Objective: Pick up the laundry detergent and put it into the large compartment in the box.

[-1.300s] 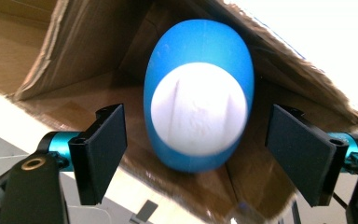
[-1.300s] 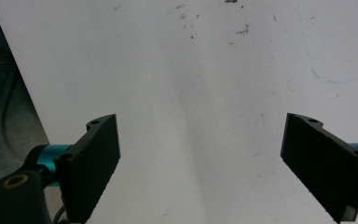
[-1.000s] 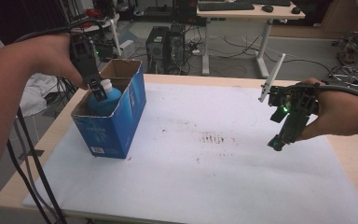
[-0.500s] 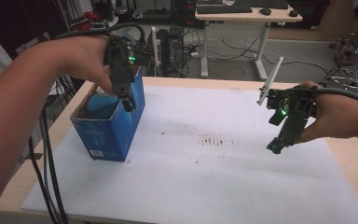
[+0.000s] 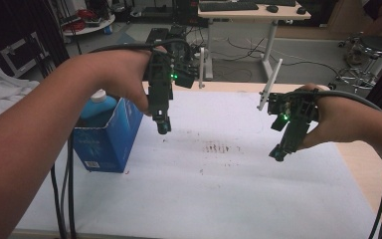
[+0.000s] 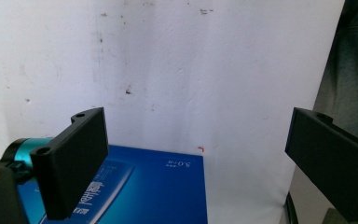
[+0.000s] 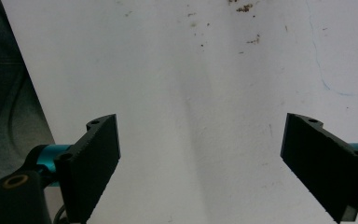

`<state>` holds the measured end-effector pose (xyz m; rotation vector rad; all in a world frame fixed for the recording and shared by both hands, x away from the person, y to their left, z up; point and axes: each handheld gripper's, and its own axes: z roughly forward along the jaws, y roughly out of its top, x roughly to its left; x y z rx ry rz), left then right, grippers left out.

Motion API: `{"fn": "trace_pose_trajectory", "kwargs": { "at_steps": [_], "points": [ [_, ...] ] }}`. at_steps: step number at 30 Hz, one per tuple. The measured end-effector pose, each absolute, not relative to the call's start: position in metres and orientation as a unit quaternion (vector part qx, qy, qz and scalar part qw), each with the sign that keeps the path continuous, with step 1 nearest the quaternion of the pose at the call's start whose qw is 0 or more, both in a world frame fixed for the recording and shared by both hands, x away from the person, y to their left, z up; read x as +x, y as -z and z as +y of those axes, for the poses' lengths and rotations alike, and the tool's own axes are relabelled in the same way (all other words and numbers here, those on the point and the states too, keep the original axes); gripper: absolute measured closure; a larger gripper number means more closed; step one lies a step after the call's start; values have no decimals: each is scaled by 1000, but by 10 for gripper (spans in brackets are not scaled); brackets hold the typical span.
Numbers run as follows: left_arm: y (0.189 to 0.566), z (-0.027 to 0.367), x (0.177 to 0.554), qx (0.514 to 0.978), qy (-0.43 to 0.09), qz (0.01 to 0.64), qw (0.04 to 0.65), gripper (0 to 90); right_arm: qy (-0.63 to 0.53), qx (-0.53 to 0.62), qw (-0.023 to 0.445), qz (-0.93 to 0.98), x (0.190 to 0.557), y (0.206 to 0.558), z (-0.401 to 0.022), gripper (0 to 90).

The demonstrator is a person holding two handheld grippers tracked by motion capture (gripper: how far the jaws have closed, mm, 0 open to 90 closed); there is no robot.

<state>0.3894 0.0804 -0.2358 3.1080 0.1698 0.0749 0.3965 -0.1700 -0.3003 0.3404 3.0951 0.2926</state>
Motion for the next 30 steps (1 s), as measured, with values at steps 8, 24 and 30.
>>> {"fn": "trace_pose_trajectory", "kwargs": {
  "at_steps": [8, 24, 30],
  "points": [
    [244, 78, 393, 999, -21, 47, 13, 60, -90, 109, 3, 990, 398, 301, -168, 110],
    [243, 76, 392, 998, -23, 46, 26, 60, -89, 92, 9, 992, 399, 291, -156, 110],
    [244, 77, 393, 998, -23, 46, 26, 60, -85, 94, 8, 992, 398, 291, -155, 110]
  ]
}}
